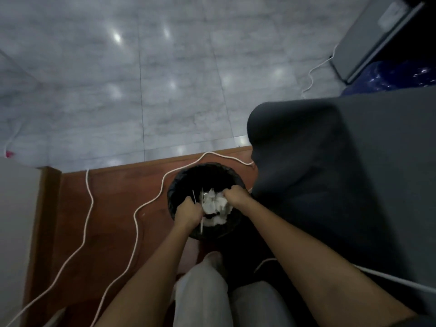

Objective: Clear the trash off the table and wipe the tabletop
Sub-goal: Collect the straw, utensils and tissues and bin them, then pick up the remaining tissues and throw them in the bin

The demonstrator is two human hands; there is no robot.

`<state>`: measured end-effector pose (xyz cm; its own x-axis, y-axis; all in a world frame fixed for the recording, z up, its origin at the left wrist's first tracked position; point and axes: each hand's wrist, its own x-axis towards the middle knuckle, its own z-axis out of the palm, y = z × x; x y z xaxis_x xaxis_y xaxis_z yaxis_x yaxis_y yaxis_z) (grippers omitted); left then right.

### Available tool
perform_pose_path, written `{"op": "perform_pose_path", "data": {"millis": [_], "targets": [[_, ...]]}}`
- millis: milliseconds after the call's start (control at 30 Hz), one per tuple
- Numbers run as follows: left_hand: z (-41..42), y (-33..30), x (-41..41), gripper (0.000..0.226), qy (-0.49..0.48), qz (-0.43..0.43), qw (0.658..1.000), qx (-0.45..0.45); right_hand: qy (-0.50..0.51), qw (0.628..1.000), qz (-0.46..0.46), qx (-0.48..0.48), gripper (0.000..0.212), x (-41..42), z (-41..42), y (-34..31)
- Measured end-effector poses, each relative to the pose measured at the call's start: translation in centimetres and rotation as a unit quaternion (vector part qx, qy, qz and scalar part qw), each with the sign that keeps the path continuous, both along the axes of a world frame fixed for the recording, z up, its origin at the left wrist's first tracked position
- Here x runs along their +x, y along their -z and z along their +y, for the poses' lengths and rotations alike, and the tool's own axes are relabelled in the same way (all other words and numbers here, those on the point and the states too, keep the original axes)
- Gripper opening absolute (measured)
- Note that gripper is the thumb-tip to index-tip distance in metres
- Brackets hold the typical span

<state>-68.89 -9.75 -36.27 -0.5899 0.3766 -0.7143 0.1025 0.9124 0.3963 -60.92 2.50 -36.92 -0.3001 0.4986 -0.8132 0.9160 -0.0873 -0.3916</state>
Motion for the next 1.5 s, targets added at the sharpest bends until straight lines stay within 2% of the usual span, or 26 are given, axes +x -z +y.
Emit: {"op": "perform_pose_path", "data": {"millis": [167, 333, 400, 533, 633, 667, 733, 833, 867, 967, 1100, 1167, 1267, 1367, 1500], "targets": [[1.4, -12.5, 1.3, 0.046, 0.083, 0.103, 0.986, 0.103, -0.052, 0.992, 0.092, 0.068, 0.038, 1.4, 0.0, -12.2], [3.4, -25.6, 3.7, 0.049, 0.116, 0.184, 0.952, 0.214, -0.043, 0.973, 0.168, 0.153, 0.040, 4.8, -0.7, -25.5], [4.7, -30.3, 5.2, 0.049, 0.144, 0.197, 0.935, 0.259, 0.009, 0.969, 0.173, 0.174, 0.046, 7.1, -0.4, -31.0], [8.4, -37.0, 9.6, 0.049, 0.234, 0.200, 0.892, 0.332, 0.042, 0.939, 0.194, 0.282, 0.042, 13.8, -0.7, -39.6], [11.3, -40.0, 14.8, 0.049, 0.333, 0.169, 0.849, 0.373, 0.085, 0.919, 0.153, 0.353, 0.043, 20.7, -1.7, -43.6], [11.9, -40.6, 15.9, 0.048, 0.367, 0.162, 0.834, 0.379, 0.107, 0.915, 0.138, 0.365, 0.043, 22.5, -1.7, -43.9], [13.1, -41.6, 21.2, 0.044, 0.468, 0.140, 0.778, 0.396, 0.194, 0.886, 0.099, 0.409, 0.040, 28.6, -3.2, -44.6], [13.8, -41.8, 25.9, 0.045, 0.503, 0.128, 0.752, 0.405, 0.261, 0.873, 0.067, 0.407, 0.043, 33.5, -4.3, -45.5], [13.2, -41.9, 28.5, 0.047, 0.539, 0.117, 0.727, 0.409, 0.296, 0.859, 0.045, 0.415, 0.046, 36.0, -5.6, -45.6], [11.1, -41.8, 36.3, 0.048, 0.638, 0.073, 0.653, 0.401, 0.398, 0.809, -0.016, 0.433, 0.049, 43.2, -11.0, -46.1], [6.4, -42.4, 45.3, 0.048, 0.738, 0.041, 0.553, 0.384, 0.485, 0.764, -0.076, 0.418, 0.041, 51.5, -19.7, -45.9], [4.4, -42.9, 48.7, 0.049, 0.770, 0.024, 0.520, 0.368, 0.522, 0.742, -0.110, 0.406, 0.039, 55.4, -23.7, -45.8], [2.0, -43.8, 53.6, 0.049, 0.806, 0.005, 0.468, 0.362, 0.604, 0.683, -0.161, 0.377, 0.040, 61.6, -29.9, -44.6], [0.1, -44.2, 57.6, 0.050, 0.826, 0.015, 0.428, 0.365, 0.660, 0.638, -0.184, 0.352, 0.040, 67.7, -34.4, -43.4], [-2.4, -43.2, 63.7, 0.049, 0.824, 0.017, 0.436, 0.361, 0.734, 0.543, -0.193, 0.359, 0.038, 73.2, -38.0, -42.4]]}}
